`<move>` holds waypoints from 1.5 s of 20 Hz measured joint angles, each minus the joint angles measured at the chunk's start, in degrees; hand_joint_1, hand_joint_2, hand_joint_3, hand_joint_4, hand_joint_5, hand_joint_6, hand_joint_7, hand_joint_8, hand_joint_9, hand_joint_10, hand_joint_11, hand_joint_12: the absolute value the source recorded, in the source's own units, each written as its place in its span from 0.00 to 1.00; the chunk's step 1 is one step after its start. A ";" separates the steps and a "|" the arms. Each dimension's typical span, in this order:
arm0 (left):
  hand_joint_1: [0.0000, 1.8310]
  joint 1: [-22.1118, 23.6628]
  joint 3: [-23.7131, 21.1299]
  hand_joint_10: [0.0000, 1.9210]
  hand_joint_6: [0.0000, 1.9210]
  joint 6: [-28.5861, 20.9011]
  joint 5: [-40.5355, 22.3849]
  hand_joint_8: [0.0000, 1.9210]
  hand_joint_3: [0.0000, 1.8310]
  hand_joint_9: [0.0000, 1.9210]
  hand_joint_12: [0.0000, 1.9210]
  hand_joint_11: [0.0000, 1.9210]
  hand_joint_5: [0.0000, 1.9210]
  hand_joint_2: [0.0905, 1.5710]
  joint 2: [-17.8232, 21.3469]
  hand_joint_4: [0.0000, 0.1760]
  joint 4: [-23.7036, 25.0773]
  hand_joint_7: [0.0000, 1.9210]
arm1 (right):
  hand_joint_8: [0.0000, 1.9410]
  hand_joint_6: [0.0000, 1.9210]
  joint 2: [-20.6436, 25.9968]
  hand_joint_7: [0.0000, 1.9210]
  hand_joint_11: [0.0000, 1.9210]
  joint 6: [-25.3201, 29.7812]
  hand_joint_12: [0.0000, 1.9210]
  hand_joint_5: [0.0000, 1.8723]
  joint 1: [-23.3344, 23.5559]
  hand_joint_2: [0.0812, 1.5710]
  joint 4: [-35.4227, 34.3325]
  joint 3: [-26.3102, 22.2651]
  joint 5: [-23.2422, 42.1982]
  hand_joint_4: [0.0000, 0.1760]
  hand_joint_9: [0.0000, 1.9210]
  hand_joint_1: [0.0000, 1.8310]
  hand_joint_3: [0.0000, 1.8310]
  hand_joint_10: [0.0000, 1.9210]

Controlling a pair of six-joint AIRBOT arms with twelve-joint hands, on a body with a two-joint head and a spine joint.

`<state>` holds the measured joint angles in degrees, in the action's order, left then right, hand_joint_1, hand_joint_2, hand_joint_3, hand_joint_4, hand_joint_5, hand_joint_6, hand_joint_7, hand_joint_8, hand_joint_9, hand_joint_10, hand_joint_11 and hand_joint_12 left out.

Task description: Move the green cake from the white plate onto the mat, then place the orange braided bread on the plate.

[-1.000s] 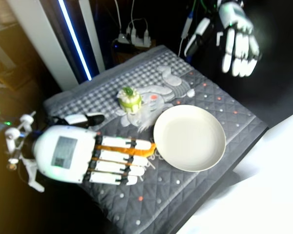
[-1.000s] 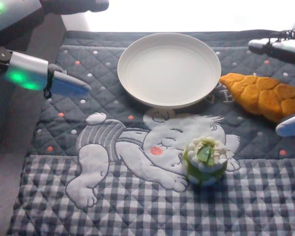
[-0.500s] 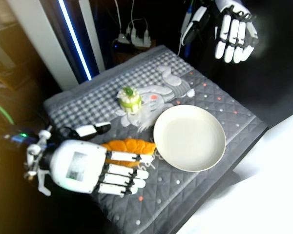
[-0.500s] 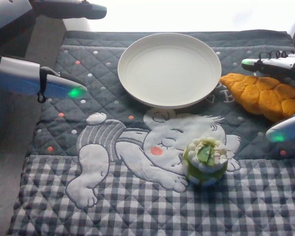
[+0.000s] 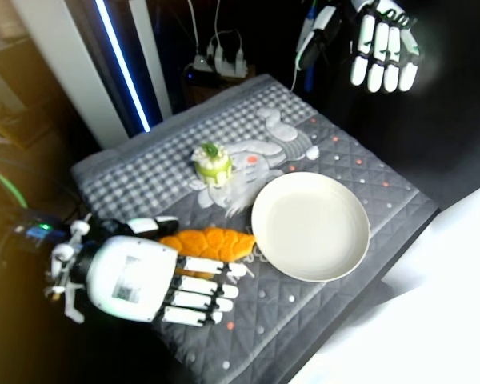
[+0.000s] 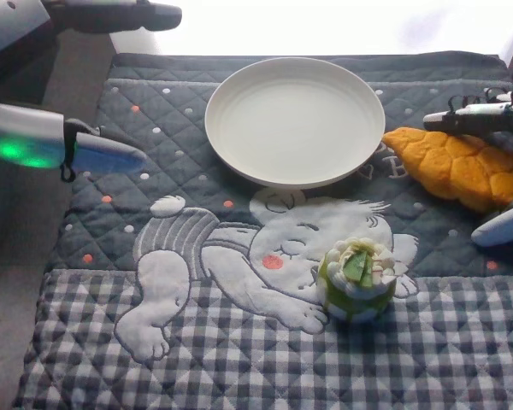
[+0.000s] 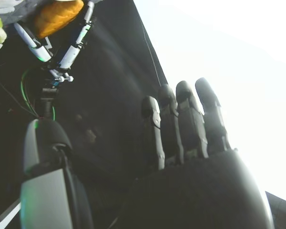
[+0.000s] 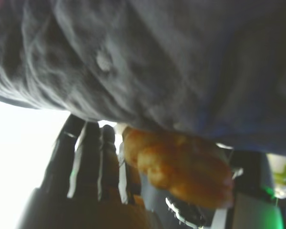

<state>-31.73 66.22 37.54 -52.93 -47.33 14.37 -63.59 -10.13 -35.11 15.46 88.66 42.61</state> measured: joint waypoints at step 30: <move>0.52 -2.69 -0.35 0.01 0.00 1.53 -1.42 0.00 0.00 0.25 0.54 0.00 0.27 0.47 -1.16 0.01 -0.81 0.27 | 0.42 0.31 5.35 0.63 0.59 -1.77 0.78 0.58 6.84 0.65 -2.27 -4.15 12.57 0.00 0.66 0.71 0.00 0.57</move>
<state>-34.41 65.87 39.07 -54.35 -48.49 13.56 -58.24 -11.90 -28.27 13.19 84.51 55.18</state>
